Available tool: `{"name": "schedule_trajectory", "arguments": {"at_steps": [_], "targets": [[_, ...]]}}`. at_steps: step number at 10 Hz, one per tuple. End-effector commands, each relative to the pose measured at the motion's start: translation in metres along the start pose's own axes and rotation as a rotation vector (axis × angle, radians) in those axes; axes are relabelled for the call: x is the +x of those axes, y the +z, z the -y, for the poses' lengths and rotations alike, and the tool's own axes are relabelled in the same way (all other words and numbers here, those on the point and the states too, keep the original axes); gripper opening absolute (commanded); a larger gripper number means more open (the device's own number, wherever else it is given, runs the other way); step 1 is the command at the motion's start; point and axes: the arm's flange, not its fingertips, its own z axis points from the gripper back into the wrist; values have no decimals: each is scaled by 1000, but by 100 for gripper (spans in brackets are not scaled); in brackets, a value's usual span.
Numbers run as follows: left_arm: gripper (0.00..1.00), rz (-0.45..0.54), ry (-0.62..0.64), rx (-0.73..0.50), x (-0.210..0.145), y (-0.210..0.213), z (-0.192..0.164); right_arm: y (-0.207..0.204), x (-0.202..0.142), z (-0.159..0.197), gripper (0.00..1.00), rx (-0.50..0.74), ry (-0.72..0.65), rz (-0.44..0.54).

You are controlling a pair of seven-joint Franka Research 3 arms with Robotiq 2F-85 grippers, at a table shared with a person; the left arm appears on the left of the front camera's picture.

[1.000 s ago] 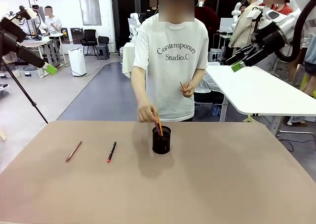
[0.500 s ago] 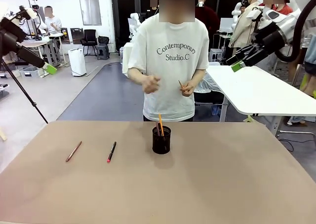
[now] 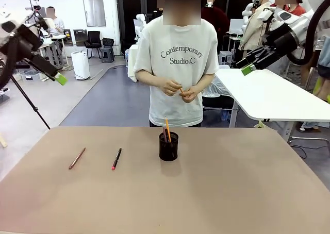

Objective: Place the pens into the pen holder.
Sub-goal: Pick up a writing instrument from the table and place it into the Pen holder.

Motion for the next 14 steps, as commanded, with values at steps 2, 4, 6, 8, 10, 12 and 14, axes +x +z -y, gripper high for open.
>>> {"name": "schedule_trajectory", "arguments": {"at_steps": [2, 4, 6, 8, 10, 12, 14], "targets": [[100, -48, 200, 133, 9, -21, -12, 2, 3, 0, 100, 4, 6, -1], [100, -134, 256, 251, 0, -54, -18, 2, 3, 0, 100, 4, 6, -1], [100, -275, 201, 243, -10, -69, -25, 2, 3, 0, 100, 4, 6, -1], [100, -187, 196, 157, -13, -79, -22, 2, 3, 0, 100, 4, 6, -1], [100, -233, 213, 197, -14, -85, -21, 2, 3, 0, 100, 4, 6, -1], [100, -233, 213, 197, -14, -85, -21, 2, 3, 0, 100, 4, 6, -1], [100, -233, 213, 197, -14, -85, -21, 2, 3, 0, 100, 4, 6, -1]]}}
